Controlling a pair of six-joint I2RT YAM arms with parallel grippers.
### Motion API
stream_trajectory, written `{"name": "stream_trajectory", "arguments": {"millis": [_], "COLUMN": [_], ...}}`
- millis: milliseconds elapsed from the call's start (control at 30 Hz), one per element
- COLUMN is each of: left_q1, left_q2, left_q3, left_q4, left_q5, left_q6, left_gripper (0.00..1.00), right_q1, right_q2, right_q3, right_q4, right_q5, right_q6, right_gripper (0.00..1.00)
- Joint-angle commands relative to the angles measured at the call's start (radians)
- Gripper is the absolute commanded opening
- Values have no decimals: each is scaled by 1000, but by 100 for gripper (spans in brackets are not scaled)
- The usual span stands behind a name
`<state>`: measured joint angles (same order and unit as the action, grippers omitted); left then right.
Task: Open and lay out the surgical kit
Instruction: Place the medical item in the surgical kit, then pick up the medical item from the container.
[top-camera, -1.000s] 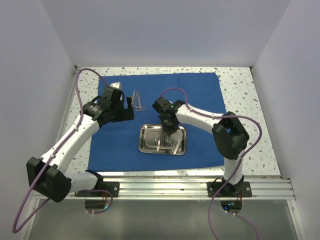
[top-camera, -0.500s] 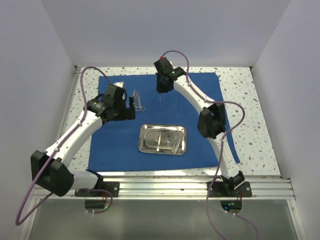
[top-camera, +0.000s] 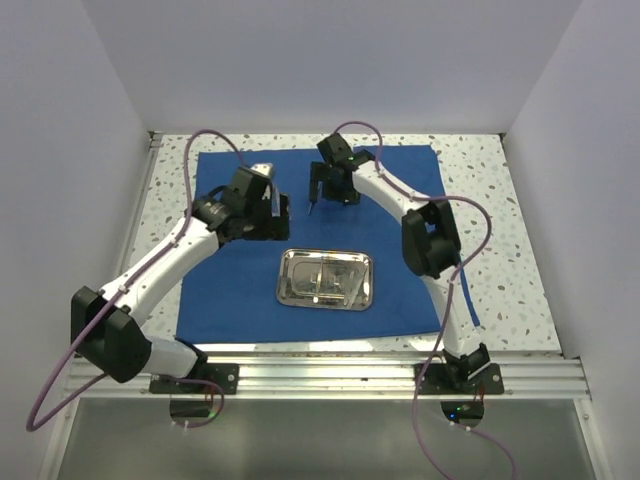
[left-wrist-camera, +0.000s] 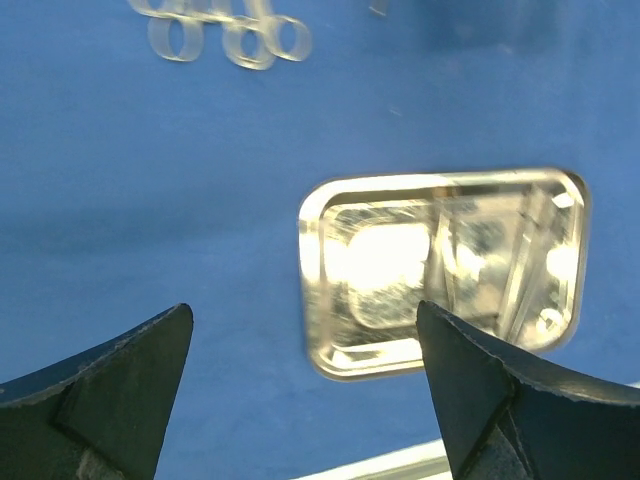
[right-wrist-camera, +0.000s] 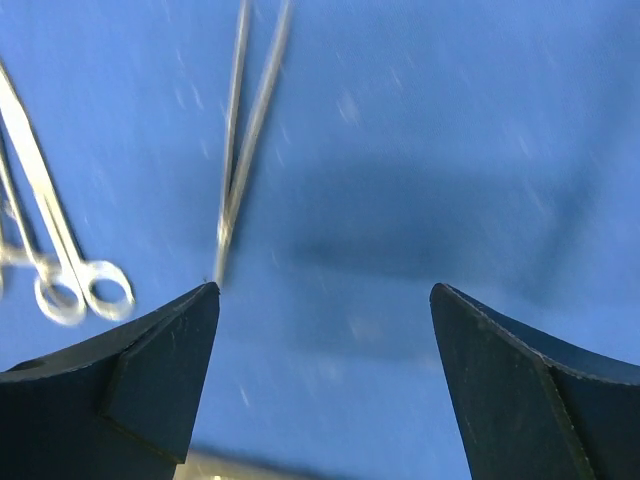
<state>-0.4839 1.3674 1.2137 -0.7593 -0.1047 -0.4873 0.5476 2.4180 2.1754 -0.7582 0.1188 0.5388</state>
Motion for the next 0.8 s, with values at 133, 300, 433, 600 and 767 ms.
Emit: {"name": "stream_trajectory", "arguments": {"millis": [133,300,433,600,767], "left_q1": [-226,-320,-377,-432,-446], "left_q2": [97,183,300,396,456], "left_q3": [-46,-60,-29,32,75], "left_q4": [126,172,195,213,193], "left_q5": [39,36,31,23,5], "left_q6": [-62,-96,-117,-152,-177], "left_gripper": [92,84,78,71,59], "right_q1": [0,-2,-2,-3,-8], "right_q2": [-529,-779,-910,-1011,-1057], "right_q3": [-393,-604,-736,-859,-887], "right_q4": [112,71,45,16,-1], "right_q5": [76,105,122,142,153], "right_q6": [-17,-19,-25,-36,-59], "right_gripper": [92,93,93,93,93]}}
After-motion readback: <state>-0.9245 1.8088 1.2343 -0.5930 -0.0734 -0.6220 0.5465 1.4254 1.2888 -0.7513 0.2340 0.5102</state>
